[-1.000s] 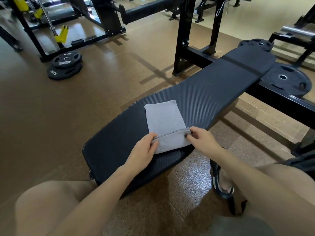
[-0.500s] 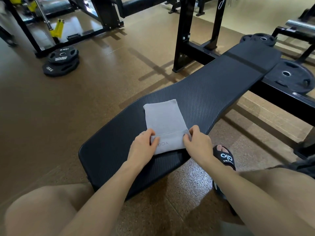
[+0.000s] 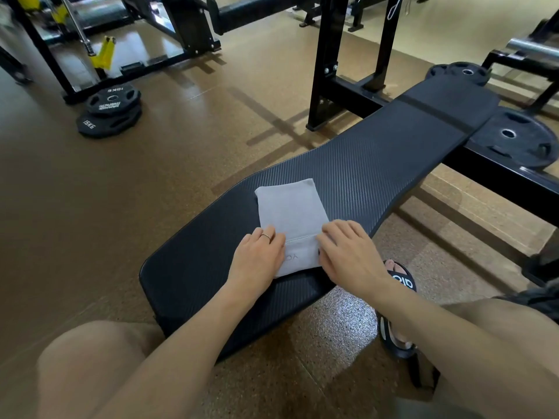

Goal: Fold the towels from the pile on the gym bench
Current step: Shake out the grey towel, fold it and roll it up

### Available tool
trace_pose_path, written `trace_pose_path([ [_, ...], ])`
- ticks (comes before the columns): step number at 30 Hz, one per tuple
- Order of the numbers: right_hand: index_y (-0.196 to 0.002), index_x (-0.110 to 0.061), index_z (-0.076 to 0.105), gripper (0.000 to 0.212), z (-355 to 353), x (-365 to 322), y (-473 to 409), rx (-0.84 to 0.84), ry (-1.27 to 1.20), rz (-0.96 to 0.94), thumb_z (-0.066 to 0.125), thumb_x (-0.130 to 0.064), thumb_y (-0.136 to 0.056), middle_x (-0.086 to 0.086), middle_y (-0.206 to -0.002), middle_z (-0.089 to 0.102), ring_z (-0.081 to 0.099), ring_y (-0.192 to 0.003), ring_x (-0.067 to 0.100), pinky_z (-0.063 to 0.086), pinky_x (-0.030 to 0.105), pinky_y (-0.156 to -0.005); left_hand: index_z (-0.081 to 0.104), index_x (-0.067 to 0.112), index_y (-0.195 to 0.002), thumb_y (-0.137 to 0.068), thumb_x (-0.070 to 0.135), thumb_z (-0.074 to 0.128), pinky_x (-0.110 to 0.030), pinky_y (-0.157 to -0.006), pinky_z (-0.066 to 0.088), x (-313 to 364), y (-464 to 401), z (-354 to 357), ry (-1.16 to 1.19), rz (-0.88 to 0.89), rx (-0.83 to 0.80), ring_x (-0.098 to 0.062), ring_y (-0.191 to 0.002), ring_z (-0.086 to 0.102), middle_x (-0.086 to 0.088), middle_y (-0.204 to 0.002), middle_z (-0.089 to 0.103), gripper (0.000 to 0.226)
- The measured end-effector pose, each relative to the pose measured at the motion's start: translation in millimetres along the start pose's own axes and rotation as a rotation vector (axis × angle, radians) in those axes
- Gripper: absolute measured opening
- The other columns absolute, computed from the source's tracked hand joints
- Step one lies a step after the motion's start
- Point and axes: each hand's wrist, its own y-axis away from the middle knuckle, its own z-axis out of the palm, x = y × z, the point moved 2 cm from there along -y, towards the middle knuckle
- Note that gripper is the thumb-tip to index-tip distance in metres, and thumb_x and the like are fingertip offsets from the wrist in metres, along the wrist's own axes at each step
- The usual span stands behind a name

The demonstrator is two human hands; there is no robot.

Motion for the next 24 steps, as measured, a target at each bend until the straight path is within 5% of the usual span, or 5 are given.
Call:
trace_pose_path([
  [6,-0.128,-0.014,0.058,0.049,2.2,13.9,8.8,-0.27,-0.116,-0.126,0.053,-0.031,-0.082,0.001,-0.129,0.058,0.054,-0.119,0.021,0.038,0.039,-0.111,0.06,0.014,-0.102,-0.105,0.032,0.035,-0.034,-0.069,0.044,-15.7,4.4,-5.9,0.123,0.145,-0.154,-0.022,-0.08,0.055,-0.003,-0.099,0.057,0.032],
  [12,-0.121,-0.017,0.061,0.041,7.2,20.5,6.6,-0.206,-0.267,-0.013,0.052,-0.023,-0.081,-0.002,-0.126,0.061,0.058,-0.115,0.021,0.036,0.036,-0.112,0.058,0.014,-0.12,-0.089,0.08,0.033,-0.038,-0.096,0.046,-20.6,14.6,-20.5,-0.016,0.264,-0.342,-0.023,-0.108,0.055,-0.002,-0.121,0.056,0.077],
  [19,-0.104,-0.017,0.064,0.029,9.8,28.2,-8.8,-0.062,-0.416,0.159,0.045,-0.028,-0.084,-0.006,-0.1,0.067,0.062,-0.092,0.02,0.043,0.037,-0.099,0.065,0.015,-0.114,-0.094,0.047,0.047,-0.033,-0.103,0.044,-28.8,9.9,-23.6,0.11,0.242,-0.199,-0.02,-0.114,0.057,0.0,-0.124,0.061,0.041],
  [24,-0.111,-0.018,0.06,0.027,11.6,38.0,-27.6,-0.036,-0.552,0.259,0.048,-0.024,-0.088,-0.004,-0.102,0.062,0.059,-0.089,0.02,0.045,0.036,-0.081,0.064,0.016,-0.096,-0.093,0.043,0.052,-0.031,-0.085,0.045,-42.6,-7.8,-26.1,0.364,0.091,-0.226,-0.015,-0.093,0.056,0.007,-0.102,0.06,0.029],
])
